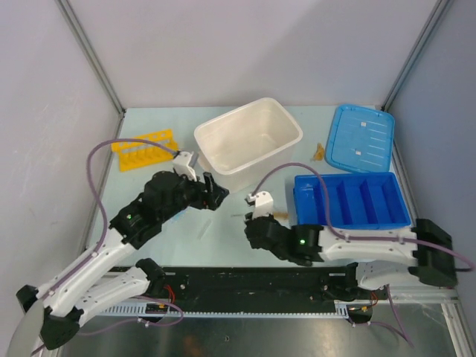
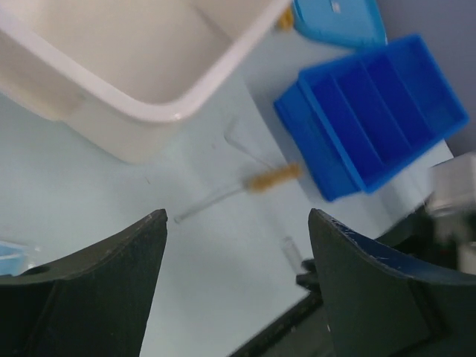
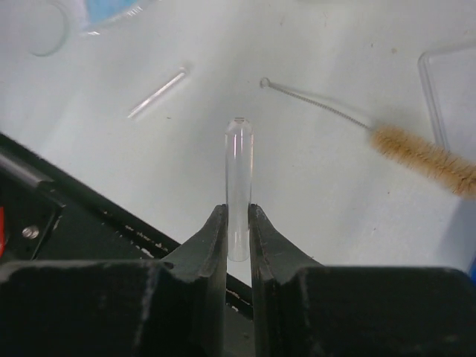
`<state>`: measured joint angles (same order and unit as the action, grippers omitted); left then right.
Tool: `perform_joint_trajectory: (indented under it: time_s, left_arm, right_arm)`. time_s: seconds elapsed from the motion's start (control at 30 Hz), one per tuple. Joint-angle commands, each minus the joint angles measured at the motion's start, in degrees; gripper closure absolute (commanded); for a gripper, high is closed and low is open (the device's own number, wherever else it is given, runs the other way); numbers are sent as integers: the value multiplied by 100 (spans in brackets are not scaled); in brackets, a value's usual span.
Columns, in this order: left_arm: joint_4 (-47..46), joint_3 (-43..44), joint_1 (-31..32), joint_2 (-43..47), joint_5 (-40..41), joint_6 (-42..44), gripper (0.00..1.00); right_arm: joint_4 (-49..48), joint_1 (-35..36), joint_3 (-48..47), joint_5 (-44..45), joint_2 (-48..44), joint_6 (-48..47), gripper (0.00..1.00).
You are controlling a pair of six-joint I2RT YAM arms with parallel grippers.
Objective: Organize the chemistry lab equipment
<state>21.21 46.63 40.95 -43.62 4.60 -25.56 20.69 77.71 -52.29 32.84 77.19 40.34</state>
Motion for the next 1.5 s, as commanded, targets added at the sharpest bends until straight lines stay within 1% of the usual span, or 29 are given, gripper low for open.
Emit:
perform_joint_trajectory:
  time_s: [0.0, 0.07, 0.17, 0.37, 0.5, 0.63, 0.77, 0.87, 0.93, 0.97, 1.07, 1.2, 1.3, 1.47]
  left_arm:
    - [195, 397, -56, -389, -1318, -295, 20]
    - [194, 458, -64, -535, -1604, -350, 21]
    - [197, 529, -94, -724, -1990, -413, 23]
    - [196, 529, -154, -986, -2630, -625, 26]
    - [199, 457, -167, -1066, -2813, -655, 31]
    - [195, 374, -190, -1121, -2991, -712, 39]
    - [197, 336, -209, -1095, -3215, -814, 44]
    - [199, 316, -215, -1059, -3254, -852, 50]
    - [199, 301, -216, -1065, -3294, -867, 52]
    - [199, 293, -213, -1068, -3314, -869, 52]
    - [196, 256, -218, -1083, -3344, -856, 47]
    - [199, 193, -216, -1077, -3366, -838, 46]
    - [199, 152, -219, -1063, -3402, -826, 47]
    - [194, 137, -211, -1067, -3404, -787, 54]
  right_arm:
    - [-1641, 123, 823, 174, -1108, -1038, 83]
    - [-2030, 135, 1058, 121, -1441, -1274, 82]
    - [-2339, 182, 1223, 56, -1725, -1559, 82]
    - [-2560, 253, 1264, -4, -1757, -1808, 82]
    - [-2720, 378, 1265, 7, -1667, -1857, 82]
    - [-2852, 525, 1264, 235, -1584, -1907, 82]
    - [-2844, 557, 1260, 315, -1517, -1858, 82]
    - [-2815, 572, 1265, 350, -1476, -1825, 82]
    - [-2794, 583, 1261, 393, -1465, -1803, 82]
    - [-2783, 590, 1259, 418, -1467, -1789, 82]
    - [-2748, 597, 1262, 499, -1476, -1744, 82]
    - [-2744, 631, 1265, 591, -1501, -1686, 82]
    - [-2772, 653, 1263, 607, -1486, -1686, 81]
    - [-2808, 666, 1265, 612, -1451, -1683, 81]
